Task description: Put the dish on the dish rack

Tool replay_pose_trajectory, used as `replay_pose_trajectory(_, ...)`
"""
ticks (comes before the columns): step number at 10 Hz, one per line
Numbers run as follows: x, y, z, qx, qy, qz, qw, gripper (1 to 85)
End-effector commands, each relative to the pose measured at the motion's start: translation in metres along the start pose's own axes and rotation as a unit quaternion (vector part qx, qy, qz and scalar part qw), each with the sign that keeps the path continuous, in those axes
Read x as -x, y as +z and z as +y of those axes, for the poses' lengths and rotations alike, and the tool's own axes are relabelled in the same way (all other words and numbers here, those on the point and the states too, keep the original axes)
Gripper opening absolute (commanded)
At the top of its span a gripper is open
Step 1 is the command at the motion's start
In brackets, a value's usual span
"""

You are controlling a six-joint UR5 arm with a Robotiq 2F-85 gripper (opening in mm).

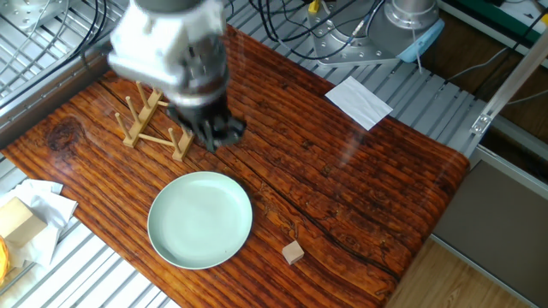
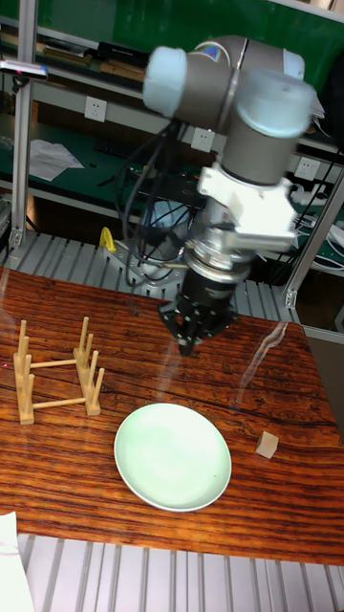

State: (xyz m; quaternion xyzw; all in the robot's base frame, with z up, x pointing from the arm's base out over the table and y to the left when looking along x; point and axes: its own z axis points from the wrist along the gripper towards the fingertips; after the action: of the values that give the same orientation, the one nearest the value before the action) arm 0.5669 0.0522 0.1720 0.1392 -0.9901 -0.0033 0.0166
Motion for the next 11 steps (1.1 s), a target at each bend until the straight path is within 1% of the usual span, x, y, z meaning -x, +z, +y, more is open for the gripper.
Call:
replay_pose_trajectory(1,0.042,0.011,0.047,0.022,0.003,-0.007,0.9997,1.0)
replay_pose_trajectory(2,0.055,0.02,0.059,0.032,0.005,-0.015,0.9994,1.0)
replay_pose_trajectory(3,0.063,0.029,0.066,0.036,0.007,-0.02,0.9991,1.0)
replay_pose_trajectory(4,0.069,0.039,0.071,0.033,0.006,-0.024,0.9991,1.0)
replay_pose_trajectory(5,0.075,0.051,0.077,0.037,0.004,-0.029,0.9989,1.0)
replay_pose_trajectory(6,0.078,0.061,0.07,0.021,-0.004,-0.029,0.9994,1.0)
replay_pose_trajectory(7,0.076,0.067,0.064,0.009,-0.004,-0.023,0.9997,1.0)
replay_pose_trajectory(8,0.072,0.076,0.061,-0.001,-0.01,-0.016,0.9998,1.0)
replay_pose_trajectory(9,0.076,0.087,0.065,0.005,-0.013,-0.024,0.9996,1.0)
replay_pose_trajectory(10,0.08,0.095,0.071,0.018,-0.011,-0.032,0.9993,1.0)
replay_pose_trajectory(11,0.077,0.102,0.082,0.035,-0.006,-0.028,0.999,1.0)
